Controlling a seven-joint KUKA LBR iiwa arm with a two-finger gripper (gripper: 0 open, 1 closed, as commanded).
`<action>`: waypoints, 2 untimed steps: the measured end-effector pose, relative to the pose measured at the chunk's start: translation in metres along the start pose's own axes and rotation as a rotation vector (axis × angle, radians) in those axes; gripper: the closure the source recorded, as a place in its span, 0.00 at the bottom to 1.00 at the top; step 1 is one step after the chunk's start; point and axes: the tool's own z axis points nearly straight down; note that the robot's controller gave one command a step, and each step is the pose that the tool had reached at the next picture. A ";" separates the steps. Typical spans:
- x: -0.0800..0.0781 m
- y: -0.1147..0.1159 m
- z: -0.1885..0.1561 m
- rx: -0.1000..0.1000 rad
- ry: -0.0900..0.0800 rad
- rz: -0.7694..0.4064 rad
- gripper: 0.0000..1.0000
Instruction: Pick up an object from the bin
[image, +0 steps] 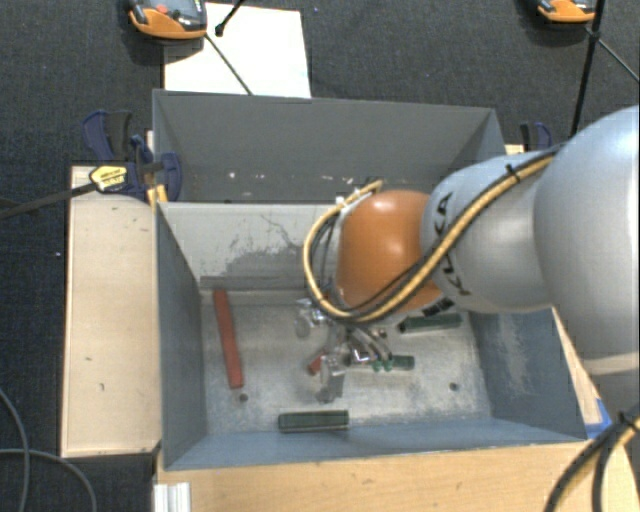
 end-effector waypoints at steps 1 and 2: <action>0.007 -0.011 0.004 0.001 0.004 -0.020 0.00; 0.016 -0.027 0.015 0.001 0.002 -0.008 0.00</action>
Offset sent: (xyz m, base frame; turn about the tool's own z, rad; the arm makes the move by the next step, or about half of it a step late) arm -0.0132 -0.0302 -0.0179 -0.0054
